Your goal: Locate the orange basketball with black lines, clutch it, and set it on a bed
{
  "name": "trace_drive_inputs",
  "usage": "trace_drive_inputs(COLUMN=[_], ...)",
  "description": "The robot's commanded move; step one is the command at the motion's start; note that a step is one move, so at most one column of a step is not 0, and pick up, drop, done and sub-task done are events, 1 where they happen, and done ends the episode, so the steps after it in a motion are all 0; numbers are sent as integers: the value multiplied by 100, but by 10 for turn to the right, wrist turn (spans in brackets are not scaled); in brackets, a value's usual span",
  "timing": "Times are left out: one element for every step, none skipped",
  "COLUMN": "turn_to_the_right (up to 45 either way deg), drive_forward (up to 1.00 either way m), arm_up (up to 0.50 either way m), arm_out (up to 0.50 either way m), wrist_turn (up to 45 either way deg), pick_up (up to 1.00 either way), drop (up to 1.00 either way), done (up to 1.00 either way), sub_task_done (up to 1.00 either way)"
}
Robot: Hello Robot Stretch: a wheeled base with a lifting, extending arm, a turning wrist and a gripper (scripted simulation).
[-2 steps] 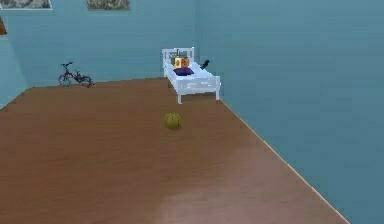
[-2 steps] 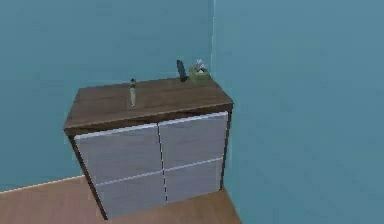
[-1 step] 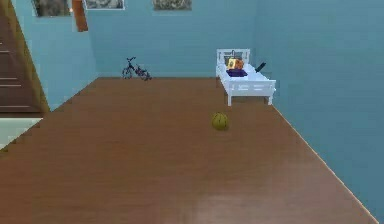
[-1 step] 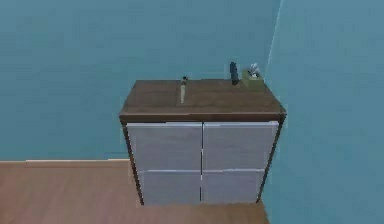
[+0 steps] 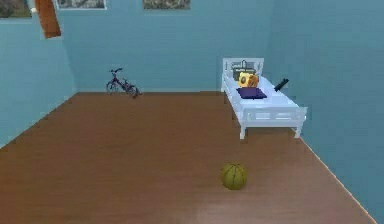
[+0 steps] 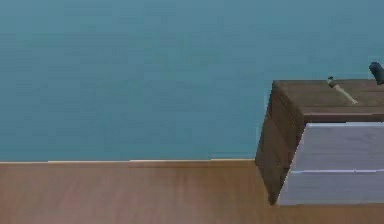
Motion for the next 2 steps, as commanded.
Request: trace_drive_inputs(turn_to_the_right=[0, -450], drive_forward=[65, 0], arm_up=[0, 0], arm_out=[0, 0], wrist_turn=[0, 0], pick_up=[0, 0], drop=[0, 0], done=[0, 0], sub_task_done=[0, 0])
